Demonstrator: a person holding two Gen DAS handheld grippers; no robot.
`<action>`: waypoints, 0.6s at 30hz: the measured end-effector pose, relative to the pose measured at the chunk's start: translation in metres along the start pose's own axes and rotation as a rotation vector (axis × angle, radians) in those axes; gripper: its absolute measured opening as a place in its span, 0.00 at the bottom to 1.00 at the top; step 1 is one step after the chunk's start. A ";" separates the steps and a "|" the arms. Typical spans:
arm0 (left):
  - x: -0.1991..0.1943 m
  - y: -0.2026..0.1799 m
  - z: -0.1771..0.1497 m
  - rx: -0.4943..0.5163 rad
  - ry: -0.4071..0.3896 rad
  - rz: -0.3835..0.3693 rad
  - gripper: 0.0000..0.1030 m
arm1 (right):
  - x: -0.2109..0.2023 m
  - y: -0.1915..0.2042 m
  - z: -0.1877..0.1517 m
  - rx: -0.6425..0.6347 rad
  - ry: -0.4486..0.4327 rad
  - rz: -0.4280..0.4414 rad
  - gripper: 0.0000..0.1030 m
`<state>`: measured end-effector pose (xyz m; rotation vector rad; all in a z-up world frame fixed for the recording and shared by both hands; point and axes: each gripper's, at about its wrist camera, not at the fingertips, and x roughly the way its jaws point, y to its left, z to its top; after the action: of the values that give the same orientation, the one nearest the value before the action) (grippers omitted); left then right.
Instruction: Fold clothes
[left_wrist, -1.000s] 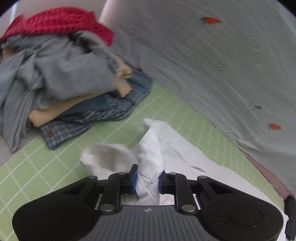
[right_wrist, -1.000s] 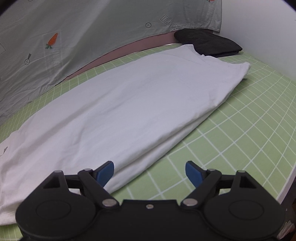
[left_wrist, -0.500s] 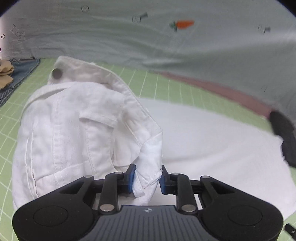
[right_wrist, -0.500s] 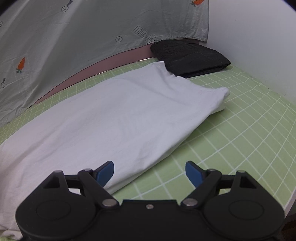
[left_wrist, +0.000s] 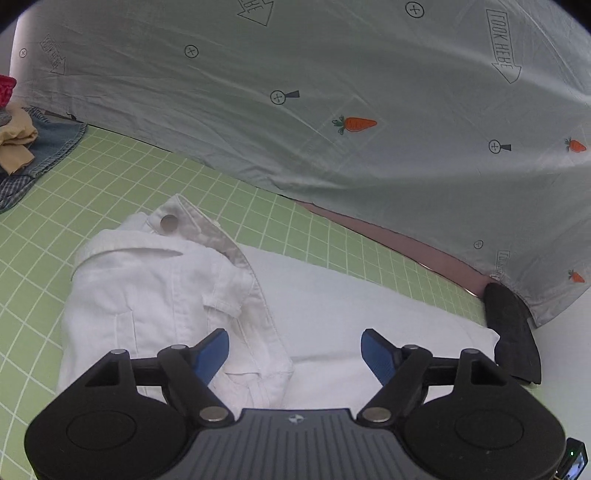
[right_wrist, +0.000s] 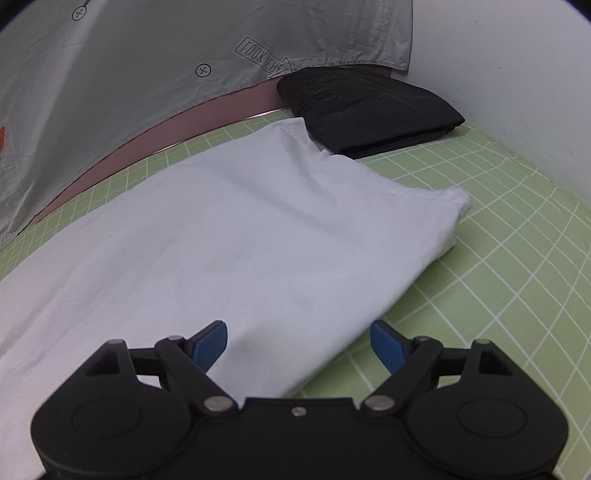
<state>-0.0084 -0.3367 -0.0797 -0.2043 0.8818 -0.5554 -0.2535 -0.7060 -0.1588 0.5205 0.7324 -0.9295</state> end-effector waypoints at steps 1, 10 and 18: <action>0.000 -0.003 0.000 0.029 -0.009 0.021 0.77 | 0.002 0.001 0.003 0.004 -0.001 0.002 0.83; 0.003 0.081 0.023 -0.114 -0.088 0.486 0.70 | 0.005 -0.005 0.002 -0.024 -0.002 -0.048 0.83; 0.043 0.105 0.010 -0.113 0.020 0.454 0.68 | 0.008 -0.014 0.003 0.019 0.011 -0.102 0.84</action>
<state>0.0606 -0.2717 -0.1430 -0.0951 0.9434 -0.0851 -0.2616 -0.7193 -0.1641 0.5091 0.7665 -1.0302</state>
